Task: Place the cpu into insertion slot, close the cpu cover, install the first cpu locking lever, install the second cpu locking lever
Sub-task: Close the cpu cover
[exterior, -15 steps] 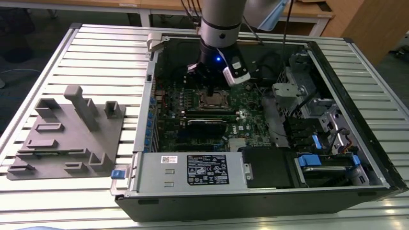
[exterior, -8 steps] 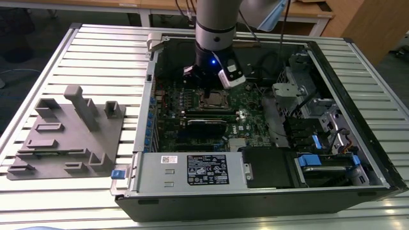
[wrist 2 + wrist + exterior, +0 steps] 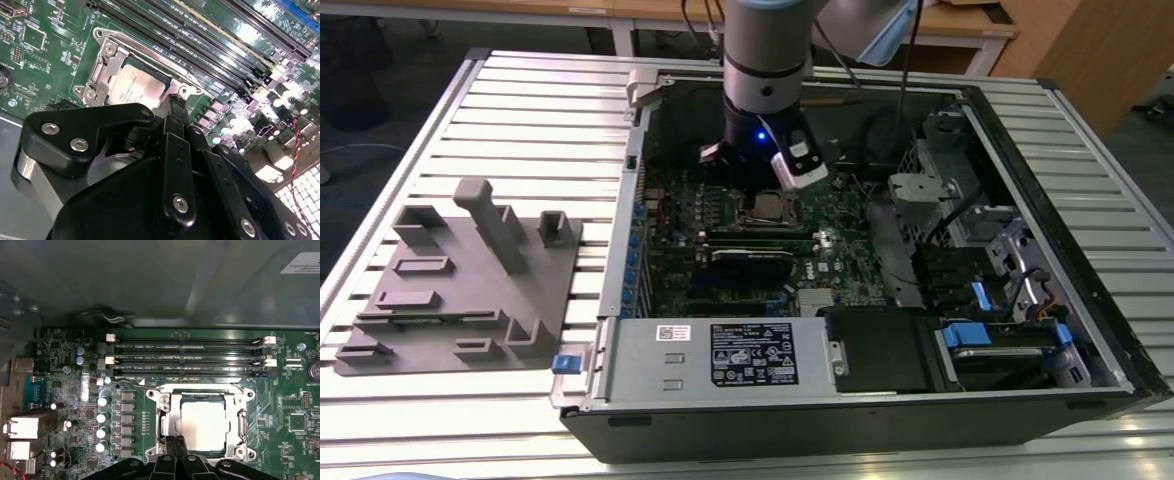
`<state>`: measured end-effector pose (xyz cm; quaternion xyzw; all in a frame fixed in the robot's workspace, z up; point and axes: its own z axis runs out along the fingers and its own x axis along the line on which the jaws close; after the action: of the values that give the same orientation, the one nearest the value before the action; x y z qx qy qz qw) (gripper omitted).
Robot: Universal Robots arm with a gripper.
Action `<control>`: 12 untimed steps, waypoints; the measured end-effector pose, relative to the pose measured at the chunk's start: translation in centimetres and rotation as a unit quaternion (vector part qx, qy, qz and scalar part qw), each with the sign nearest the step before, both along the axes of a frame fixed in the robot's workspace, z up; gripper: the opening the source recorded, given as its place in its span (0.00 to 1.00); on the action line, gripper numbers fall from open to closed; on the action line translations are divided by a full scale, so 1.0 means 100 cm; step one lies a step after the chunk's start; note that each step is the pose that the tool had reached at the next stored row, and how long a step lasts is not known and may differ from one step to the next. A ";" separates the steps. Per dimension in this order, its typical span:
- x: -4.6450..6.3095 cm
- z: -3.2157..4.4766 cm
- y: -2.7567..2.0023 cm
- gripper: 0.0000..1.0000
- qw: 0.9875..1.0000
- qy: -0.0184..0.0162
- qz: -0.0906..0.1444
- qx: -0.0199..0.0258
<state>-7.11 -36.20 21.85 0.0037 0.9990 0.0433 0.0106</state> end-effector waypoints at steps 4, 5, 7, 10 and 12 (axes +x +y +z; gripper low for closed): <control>-0.006 -0.0021 0.0013 0.11 1.000 0.000 0.000 0.000; -0.007 -0.0030 0.0020 0.11 1.000 0.000 0.000 0.000; -0.008 -0.0045 0.0044 0.11 1.000 0.000 0.000 0.000; -0.008 -0.0060 0.0101 0.11 1.000 0.000 0.000 0.000; -0.008 -0.0069 0.0122 0.11 1.000 0.000 0.000 0.000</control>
<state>-7.88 -34.99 21.16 0.0037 0.9990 0.0435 0.0107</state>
